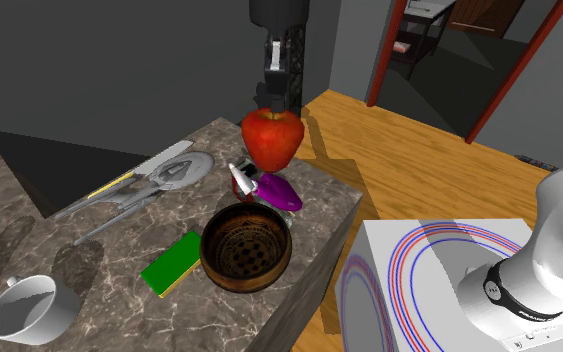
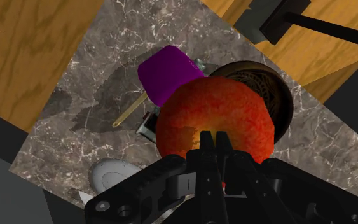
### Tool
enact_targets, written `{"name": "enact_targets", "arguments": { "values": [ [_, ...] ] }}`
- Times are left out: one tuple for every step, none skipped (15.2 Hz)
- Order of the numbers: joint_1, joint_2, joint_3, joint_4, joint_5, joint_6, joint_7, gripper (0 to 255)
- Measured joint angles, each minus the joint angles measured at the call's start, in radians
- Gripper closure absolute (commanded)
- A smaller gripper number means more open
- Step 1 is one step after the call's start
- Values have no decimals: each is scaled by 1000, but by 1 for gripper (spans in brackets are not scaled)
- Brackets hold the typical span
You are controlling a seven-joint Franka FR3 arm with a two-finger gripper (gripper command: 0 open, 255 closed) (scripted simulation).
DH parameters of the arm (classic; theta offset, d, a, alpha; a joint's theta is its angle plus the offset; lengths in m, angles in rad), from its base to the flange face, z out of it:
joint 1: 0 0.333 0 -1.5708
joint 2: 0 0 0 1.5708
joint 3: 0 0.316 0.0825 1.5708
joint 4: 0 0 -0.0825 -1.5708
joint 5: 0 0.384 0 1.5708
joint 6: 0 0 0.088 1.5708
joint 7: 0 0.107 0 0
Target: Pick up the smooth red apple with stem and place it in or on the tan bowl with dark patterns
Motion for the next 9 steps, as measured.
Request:
{"name": "enact_targets", "arguments": {
  "values": [
    [12, 8, 13, 14, 3, -5, 25, 255],
    [21, 16, 24, 32, 6, -15, 45, 255],
    [31, 32, 33, 63, 11, -30, 65, 255],
    [42, 50, 45, 91, 16, -39, 89, 255],
    [50, 68, 53, 120, 21, -51, 104, 255],
    [60, 85, 63, 154, 26, -67, 125, 255],
    [67, 98, 70, 182, 29, -82, 141, 255],
    [77, 115, 79, 210, 33, -93, 160, 255],
    [81, 122, 83, 214, 35, -90, 169, 255]
  ]
}}
